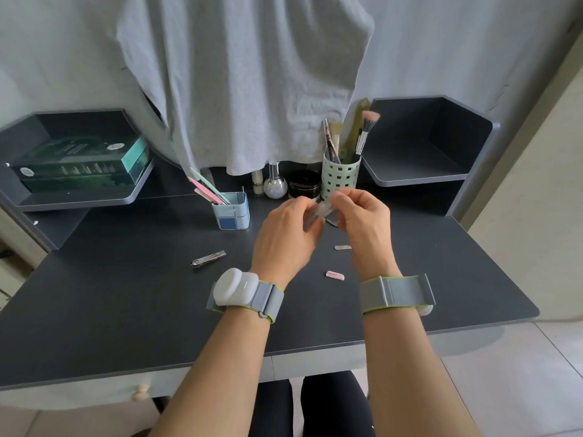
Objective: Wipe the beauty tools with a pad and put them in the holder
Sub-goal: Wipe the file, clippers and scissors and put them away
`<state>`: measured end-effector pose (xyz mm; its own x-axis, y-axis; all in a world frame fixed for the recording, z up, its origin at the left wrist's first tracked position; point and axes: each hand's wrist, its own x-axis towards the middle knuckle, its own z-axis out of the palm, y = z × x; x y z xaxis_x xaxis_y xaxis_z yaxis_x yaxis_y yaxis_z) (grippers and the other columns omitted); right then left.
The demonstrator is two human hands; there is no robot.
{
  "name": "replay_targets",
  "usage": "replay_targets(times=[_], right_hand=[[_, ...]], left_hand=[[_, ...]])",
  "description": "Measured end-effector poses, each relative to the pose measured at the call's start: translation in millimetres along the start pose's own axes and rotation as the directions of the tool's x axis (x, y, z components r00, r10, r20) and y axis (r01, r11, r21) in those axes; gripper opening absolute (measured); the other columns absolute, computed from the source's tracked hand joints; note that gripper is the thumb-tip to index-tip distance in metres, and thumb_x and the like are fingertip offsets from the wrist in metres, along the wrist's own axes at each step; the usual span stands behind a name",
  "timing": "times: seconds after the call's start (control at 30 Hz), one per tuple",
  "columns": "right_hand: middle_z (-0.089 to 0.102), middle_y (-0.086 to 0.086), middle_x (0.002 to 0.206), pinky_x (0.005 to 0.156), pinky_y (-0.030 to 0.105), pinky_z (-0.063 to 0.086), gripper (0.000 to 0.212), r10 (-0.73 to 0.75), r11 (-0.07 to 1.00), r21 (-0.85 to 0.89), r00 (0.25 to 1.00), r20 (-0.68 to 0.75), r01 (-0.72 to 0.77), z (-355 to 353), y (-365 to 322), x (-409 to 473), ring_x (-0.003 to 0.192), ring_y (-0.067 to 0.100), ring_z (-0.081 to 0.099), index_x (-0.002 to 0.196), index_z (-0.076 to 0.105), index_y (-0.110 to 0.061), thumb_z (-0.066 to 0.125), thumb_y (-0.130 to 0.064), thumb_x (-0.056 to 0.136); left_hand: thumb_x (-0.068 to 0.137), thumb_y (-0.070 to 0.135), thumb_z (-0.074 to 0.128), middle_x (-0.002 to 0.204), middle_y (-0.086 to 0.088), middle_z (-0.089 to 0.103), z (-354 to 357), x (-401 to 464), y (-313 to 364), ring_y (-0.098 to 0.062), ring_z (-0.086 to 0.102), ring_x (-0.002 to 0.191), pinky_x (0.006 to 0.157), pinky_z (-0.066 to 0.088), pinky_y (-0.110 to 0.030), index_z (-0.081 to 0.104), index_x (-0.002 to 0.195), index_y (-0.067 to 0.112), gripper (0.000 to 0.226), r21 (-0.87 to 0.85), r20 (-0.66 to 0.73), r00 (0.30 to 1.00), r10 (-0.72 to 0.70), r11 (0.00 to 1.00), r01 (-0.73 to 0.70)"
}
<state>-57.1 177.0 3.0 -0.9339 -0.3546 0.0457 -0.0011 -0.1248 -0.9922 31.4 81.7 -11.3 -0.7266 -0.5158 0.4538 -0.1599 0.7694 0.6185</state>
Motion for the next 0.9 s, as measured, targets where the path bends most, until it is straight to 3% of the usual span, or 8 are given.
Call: replay_targets(times=[0.17, 0.33, 0.53, 0.67, 0.77, 0.9], right_hand=[[0.069, 0.004, 0.074, 0.045, 0.02, 0.044, 0.017, -0.039, 0.992, -0.12, 0.999, -0.034, 0.035, -4.0, 4.0, 1.6, 0.057, 0.009, 0.049, 0.082, 0.074, -0.013, 0.068, -0.027, 0.09], [0.074, 0.008, 0.079, 0.067, 0.029, 0.051, 0.02, -0.034, 0.966, -0.258, 0.999, 0.002, 0.033, -2.1, 7.8, 4.7, 0.065, 0.009, 0.056, 0.079, 0.074, -0.014, 0.071, -0.033, 0.087], [0.069, 0.003, 0.075, 0.062, 0.031, 0.048, 0.017, 0.017, 0.987, -0.158, 0.999, 0.033, -0.011, -2.1, 4.3, 3.1, 0.067, 0.014, 0.055, 0.081, 0.072, -0.012, 0.073, -0.028, 0.086], [0.074, 0.0, 0.077, 0.061, 0.019, 0.047, 0.034, 0.057, 0.994, -0.097, 0.998, 0.007, -0.056, -1.2, 0.8, 0.5, 0.064, 0.007, 0.06, 0.086, 0.076, -0.011, 0.054, -0.034, 0.1], [0.077, 0.001, 0.081, 0.055, 0.011, 0.046, 0.037, 0.071, 0.996, -0.065, 0.997, 0.04, -0.068, -2.7, 0.0, -2.3, 0.062, -0.001, 0.064, 0.089, 0.078, -0.01, 0.051, -0.031, 0.104], [0.078, 0.0, 0.08, 0.063, 0.02, 0.047, 0.031, 0.094, 0.988, -0.127, 0.993, 0.075, -0.084, -2.8, 0.2, -3.9, 0.067, 0.005, 0.061, 0.087, 0.079, -0.017, 0.061, -0.039, 0.097]], left_hand=[[0.092, 0.033, 0.063, 0.102, 0.007, 0.068, 0.1, 0.7, -1.2, -0.018, 0.065, 0.094, 0.081, 0.054, -0.042, 0.068, 0.108, 0.024, 0.019, -0.004, -0.012, 1.0, -0.008, 1.0, 0.008], [0.093, 0.033, 0.063, 0.101, 0.006, 0.067, -0.6, 0.9, -2.8, -0.019, 0.065, 0.093, 0.08, 0.054, -0.043, 0.067, 0.106, 0.024, 0.017, 0.014, -0.013, 1.0, -0.007, 1.0, 0.007], [0.092, 0.031, 0.064, 0.103, 0.005, 0.067, -1.2, -0.4, -3.2, -0.02, 0.065, 0.094, 0.079, 0.053, -0.043, 0.066, 0.11, 0.023, 0.02, 0.038, -0.001, 1.0, -0.002, 0.999, 0.003], [0.092, 0.031, 0.064, 0.102, 0.004, 0.067, -2.6, -1.5, -4.9, -0.02, 0.064, 0.093, 0.079, 0.053, -0.043, 0.066, 0.112, 0.022, 0.021, 0.062, -0.008, 1.0, 0.001, 0.998, -0.001], [0.092, 0.031, 0.064, 0.101, 0.005, 0.066, -3.2, -2.7, -5.7, -0.02, 0.065, 0.093, 0.077, 0.054, -0.043, 0.066, 0.11, 0.024, 0.019, 0.066, -0.016, 1.0, 0.005, 0.998, -0.004], [0.092, 0.03, 0.062, 0.101, 0.006, 0.066, -5.6, -3.1, -6.1, -0.019, 0.065, 0.093, 0.077, 0.055, -0.043, 0.065, 0.109, 0.025, 0.018, 0.067, -0.016, 1.0, 0.01, 0.998, -0.009]])
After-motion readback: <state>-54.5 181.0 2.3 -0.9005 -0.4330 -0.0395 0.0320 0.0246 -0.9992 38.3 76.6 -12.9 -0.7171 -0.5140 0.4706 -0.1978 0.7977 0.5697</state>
